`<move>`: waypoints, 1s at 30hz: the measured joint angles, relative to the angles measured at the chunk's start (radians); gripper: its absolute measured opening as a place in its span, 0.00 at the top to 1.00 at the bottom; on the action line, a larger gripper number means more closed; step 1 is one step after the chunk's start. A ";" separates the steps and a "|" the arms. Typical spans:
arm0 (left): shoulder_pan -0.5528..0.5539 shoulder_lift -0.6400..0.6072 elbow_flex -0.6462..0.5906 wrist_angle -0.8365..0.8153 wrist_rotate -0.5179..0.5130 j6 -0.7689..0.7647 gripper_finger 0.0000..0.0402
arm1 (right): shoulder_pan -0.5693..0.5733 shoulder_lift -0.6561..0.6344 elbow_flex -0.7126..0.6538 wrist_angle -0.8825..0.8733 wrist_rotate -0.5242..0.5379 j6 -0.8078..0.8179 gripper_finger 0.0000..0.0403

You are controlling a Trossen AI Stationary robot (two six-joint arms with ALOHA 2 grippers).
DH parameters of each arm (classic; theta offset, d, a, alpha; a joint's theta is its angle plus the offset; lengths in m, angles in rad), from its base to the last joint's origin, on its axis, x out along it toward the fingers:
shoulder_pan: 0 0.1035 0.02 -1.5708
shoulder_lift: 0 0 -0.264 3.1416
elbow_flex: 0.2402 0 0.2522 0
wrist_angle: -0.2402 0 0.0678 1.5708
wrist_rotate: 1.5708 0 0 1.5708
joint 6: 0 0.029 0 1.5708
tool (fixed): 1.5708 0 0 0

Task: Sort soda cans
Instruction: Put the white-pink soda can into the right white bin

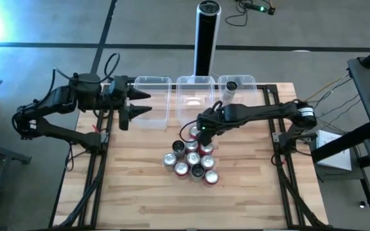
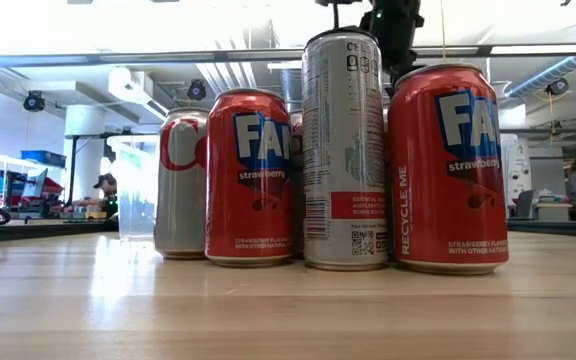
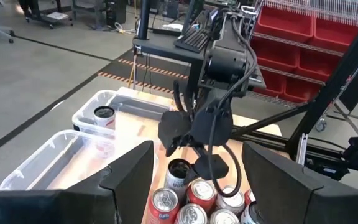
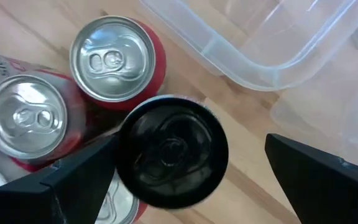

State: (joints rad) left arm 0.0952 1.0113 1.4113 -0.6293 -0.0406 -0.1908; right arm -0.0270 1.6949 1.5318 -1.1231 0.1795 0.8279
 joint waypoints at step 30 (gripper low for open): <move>-0.005 -0.283 -0.311 0.084 0.043 0.164 0.43 | -0.031 0.050 0.002 0.002 -0.085 -0.010 0.36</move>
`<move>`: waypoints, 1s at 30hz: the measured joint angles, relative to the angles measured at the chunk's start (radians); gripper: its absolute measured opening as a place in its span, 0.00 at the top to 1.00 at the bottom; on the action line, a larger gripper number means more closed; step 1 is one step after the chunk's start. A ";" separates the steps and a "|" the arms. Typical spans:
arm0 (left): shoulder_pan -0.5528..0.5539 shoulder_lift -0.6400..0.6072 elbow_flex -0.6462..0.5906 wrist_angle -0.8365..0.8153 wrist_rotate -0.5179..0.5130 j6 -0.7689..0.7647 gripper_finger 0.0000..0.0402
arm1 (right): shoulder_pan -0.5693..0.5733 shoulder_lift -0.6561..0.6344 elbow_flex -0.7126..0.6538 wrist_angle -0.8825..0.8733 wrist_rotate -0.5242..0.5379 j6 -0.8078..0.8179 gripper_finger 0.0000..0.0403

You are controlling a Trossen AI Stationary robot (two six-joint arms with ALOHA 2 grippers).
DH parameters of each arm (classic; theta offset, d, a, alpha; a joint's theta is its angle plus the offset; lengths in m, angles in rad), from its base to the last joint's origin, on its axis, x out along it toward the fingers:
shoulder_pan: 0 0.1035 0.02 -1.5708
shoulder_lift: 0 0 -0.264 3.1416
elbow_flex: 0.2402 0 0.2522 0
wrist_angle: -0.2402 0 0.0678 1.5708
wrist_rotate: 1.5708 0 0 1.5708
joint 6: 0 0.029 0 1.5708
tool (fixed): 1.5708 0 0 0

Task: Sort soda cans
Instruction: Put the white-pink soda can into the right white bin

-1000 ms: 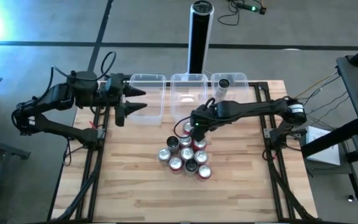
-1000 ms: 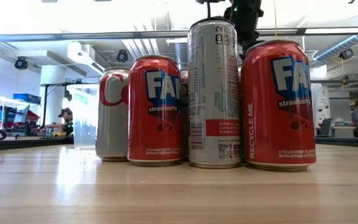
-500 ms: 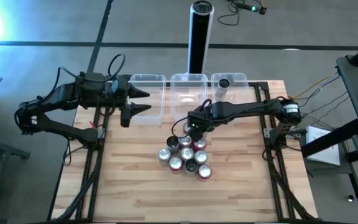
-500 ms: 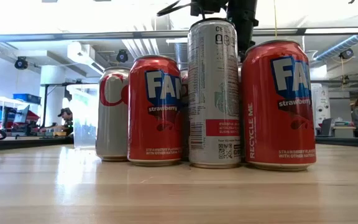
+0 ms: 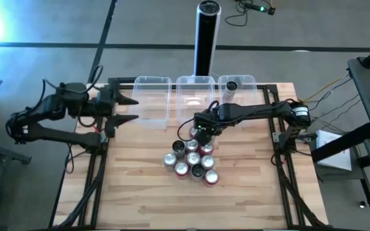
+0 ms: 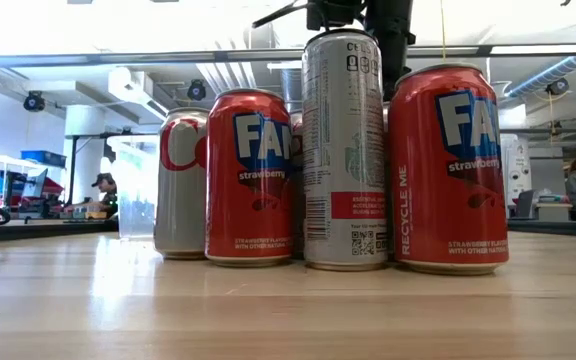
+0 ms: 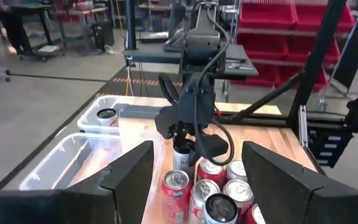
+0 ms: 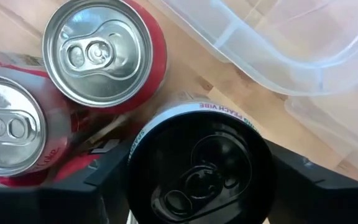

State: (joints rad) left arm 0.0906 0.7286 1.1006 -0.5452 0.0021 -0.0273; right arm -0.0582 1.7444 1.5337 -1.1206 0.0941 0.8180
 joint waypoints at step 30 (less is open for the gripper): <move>0.000 -0.447 -0.710 0.485 0.146 -0.138 0.43 | -0.183 -0.204 0.610 -0.442 0.163 -0.224 0.36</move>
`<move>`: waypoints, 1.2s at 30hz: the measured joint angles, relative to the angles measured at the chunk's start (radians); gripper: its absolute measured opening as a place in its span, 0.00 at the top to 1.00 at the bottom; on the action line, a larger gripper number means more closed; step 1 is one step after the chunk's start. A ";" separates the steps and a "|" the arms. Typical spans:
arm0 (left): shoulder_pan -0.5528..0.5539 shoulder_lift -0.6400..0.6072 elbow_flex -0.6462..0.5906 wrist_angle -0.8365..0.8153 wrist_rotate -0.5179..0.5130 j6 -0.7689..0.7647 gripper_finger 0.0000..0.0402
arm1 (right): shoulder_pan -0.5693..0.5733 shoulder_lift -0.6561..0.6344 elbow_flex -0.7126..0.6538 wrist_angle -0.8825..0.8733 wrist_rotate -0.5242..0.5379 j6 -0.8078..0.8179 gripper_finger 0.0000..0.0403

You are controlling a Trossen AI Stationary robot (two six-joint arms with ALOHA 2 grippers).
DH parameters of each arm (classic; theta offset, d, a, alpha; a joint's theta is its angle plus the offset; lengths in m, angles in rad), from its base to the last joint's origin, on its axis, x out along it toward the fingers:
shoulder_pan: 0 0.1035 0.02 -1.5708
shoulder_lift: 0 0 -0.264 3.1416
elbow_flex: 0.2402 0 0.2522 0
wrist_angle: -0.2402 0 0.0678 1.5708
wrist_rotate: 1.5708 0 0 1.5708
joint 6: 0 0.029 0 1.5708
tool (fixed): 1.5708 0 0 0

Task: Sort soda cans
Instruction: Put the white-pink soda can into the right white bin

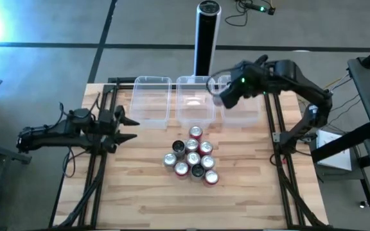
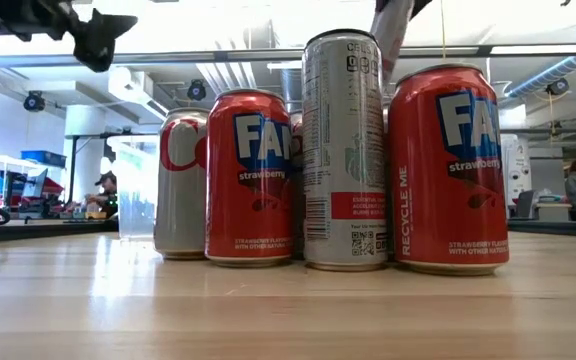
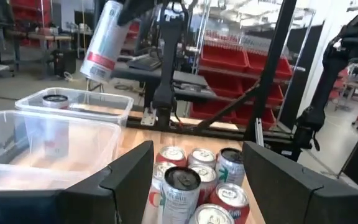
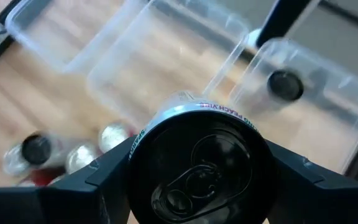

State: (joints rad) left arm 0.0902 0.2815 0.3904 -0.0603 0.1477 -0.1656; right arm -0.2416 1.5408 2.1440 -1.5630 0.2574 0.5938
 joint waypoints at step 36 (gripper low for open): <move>0.000 -0.256 -0.373 0.152 -0.004 -0.152 0.43 | -0.417 -0.089 -0.697 0.278 -0.084 -0.812 0.36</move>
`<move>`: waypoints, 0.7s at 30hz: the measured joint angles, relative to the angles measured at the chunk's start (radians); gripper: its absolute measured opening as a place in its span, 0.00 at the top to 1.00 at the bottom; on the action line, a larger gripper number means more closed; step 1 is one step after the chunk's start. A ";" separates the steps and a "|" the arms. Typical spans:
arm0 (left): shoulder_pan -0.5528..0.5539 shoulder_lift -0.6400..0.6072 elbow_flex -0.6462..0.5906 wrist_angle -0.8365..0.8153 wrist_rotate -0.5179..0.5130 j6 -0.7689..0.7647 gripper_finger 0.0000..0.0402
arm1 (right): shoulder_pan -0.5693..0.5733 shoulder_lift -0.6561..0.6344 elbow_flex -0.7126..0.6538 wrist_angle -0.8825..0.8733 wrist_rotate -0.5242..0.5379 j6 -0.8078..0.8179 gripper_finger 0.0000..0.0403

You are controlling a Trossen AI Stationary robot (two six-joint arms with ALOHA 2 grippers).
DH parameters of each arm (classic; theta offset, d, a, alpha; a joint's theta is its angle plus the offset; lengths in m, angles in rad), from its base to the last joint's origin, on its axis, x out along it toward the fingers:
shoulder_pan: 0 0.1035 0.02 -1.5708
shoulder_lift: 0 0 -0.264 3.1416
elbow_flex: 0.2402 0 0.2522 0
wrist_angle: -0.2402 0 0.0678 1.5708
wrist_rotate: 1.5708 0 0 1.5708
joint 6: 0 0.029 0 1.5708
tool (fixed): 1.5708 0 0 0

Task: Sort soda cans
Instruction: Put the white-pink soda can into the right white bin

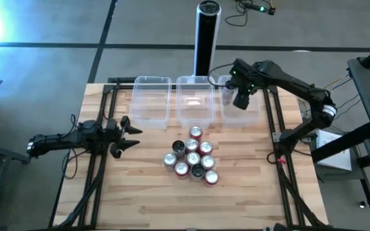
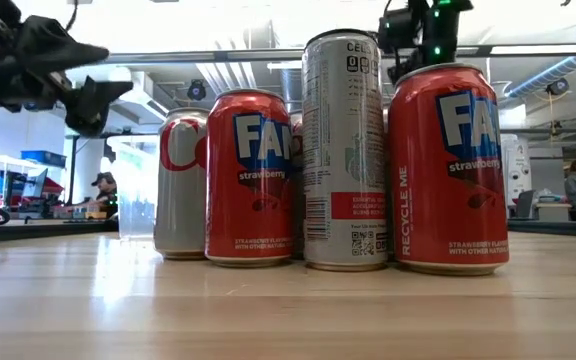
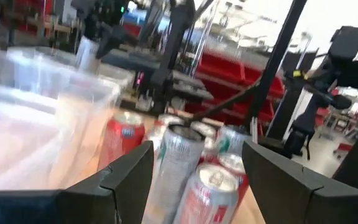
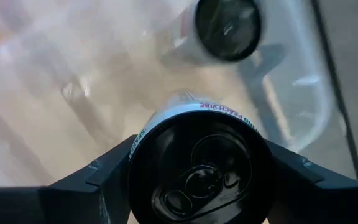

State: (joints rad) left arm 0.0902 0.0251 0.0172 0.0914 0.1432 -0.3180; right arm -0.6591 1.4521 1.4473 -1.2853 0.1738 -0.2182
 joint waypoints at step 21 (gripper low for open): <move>0.000 0.038 0.003 0.042 -0.040 -0.152 0.43 | -0.226 0.062 -0.156 0.261 -0.179 -0.114 0.36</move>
State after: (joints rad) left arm 0.0906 0.0628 0.0200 0.1337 0.1032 -0.4702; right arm -0.8847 1.5138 1.2915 -1.0245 -0.0051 -0.3322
